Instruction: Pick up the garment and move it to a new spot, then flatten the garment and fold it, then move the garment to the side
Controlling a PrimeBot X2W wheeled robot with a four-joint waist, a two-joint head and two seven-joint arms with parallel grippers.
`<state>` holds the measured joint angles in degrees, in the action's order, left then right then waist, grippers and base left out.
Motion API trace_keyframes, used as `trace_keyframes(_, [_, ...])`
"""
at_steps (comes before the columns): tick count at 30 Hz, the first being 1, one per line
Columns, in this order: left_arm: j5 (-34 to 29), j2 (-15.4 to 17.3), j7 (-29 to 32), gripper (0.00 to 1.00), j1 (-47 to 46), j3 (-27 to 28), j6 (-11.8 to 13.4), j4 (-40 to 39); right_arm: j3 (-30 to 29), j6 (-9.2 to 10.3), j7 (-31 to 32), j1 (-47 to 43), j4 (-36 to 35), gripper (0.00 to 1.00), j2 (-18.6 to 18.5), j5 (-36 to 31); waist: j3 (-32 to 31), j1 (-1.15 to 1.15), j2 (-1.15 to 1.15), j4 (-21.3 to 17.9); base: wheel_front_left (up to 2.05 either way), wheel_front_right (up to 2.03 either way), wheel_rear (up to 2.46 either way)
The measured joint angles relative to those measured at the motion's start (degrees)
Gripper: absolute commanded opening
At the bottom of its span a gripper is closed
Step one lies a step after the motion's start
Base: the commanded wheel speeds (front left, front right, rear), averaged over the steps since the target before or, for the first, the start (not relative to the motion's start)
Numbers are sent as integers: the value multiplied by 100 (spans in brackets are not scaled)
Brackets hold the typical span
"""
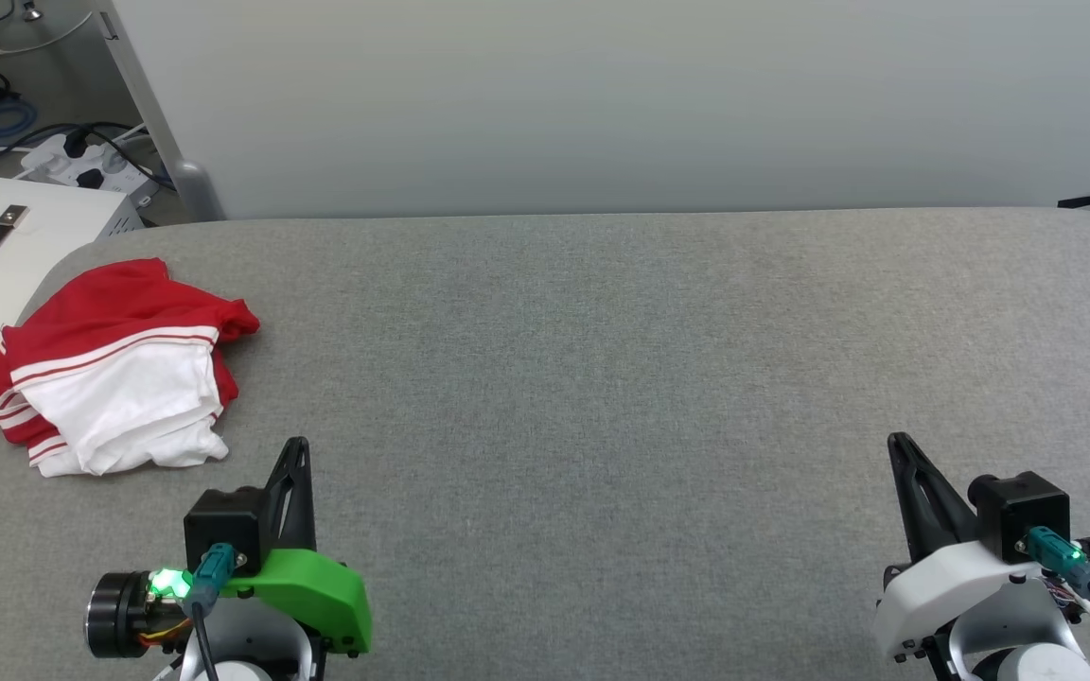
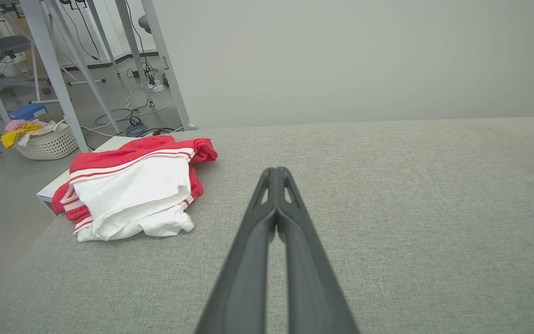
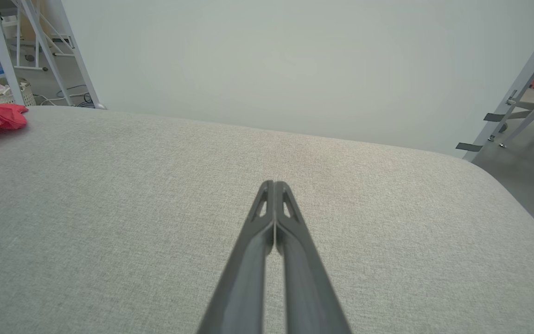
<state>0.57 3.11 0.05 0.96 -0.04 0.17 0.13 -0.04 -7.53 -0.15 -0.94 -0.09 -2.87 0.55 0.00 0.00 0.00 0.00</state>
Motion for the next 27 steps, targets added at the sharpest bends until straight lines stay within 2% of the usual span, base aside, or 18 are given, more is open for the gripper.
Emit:
trace_keyframes(17, [0,0,0,0,0,-1,0,0,-1,0,0,0,0,0,0,0,0,0,0,0,0,0,0])
trace_keyframes(18, [1,1,0,100,2,-2,1,1,-1,0,0,-1,-1,100,0,3,0,0,0,0,0,0,0])
trace_keyframes(19, [1,1,0,0,7,-1,1,2,-2,0,0,-2,-1,0,0,10,0,0,0,0,0,0,0])
trace_keyframes(20, [1,1,0,100,7,-1,1,2,-2,0,0,-2,-1,100,0,11,0,0,0,0,0,0,0])
trace_keyframes(27, [4,2,-36,100,7,-32,15,0,-32,0,-24,-2,-9,100,0,57,9,0,0,-1,0,0,0])
